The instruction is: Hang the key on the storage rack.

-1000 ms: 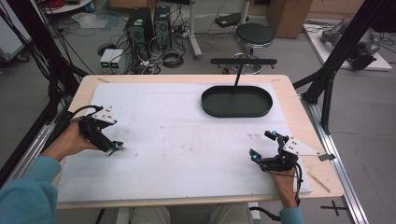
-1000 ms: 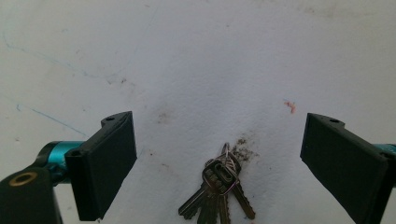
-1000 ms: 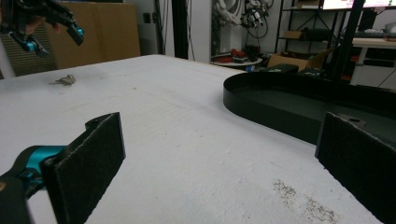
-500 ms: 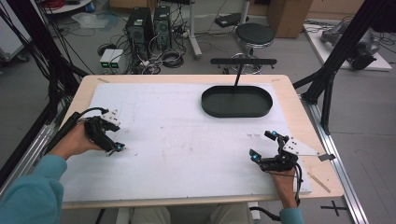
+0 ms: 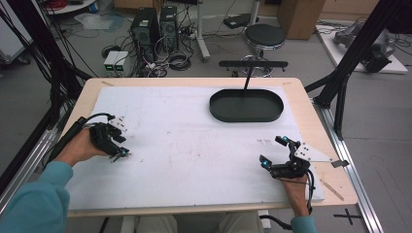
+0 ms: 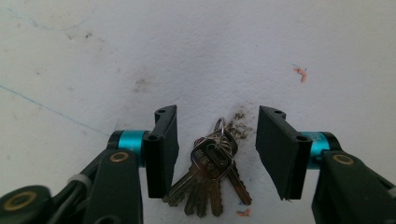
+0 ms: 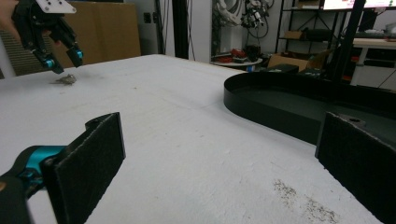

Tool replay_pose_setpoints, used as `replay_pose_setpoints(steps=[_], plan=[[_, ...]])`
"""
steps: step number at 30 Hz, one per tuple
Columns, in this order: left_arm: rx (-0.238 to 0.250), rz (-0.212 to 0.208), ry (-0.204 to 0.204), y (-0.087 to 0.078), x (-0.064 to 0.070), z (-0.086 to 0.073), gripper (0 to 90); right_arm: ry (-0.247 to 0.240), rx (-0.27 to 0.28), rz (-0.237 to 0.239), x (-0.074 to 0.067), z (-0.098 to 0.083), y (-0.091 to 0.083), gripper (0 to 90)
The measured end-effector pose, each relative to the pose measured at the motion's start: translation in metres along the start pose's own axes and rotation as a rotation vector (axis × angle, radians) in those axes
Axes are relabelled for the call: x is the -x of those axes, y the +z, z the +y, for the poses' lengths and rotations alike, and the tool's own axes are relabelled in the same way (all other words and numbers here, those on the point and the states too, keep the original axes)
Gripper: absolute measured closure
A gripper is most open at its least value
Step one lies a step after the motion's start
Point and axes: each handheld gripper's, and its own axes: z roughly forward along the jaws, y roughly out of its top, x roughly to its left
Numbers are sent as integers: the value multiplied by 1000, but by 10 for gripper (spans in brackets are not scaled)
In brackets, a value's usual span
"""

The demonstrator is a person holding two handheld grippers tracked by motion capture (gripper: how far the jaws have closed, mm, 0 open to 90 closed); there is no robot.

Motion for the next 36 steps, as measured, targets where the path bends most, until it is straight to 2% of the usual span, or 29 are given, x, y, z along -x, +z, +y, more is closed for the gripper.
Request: replay_pose_setpoints(steps=[7,16,23,29,35,36], plan=[[-26,-8,-6,1,-1,-1,625,1,0,0,0,0,0,6],[-47,-17,-12,5,-2,-2,704,-1,0,0,0,0,0,6],[-73,-13,3,6,-3,-2,748,1,0,0,0,0,0,7],[-66,-13,-16,7,-3,-2,772,-1,-1,0,0,0,0,6],[-84,-19,1,7,-4,-2,795,0,-1,0,0,0,0,6],[-65,-18,-20,9,-2,-2,807,-2,0,-1,0,0,0,7]])
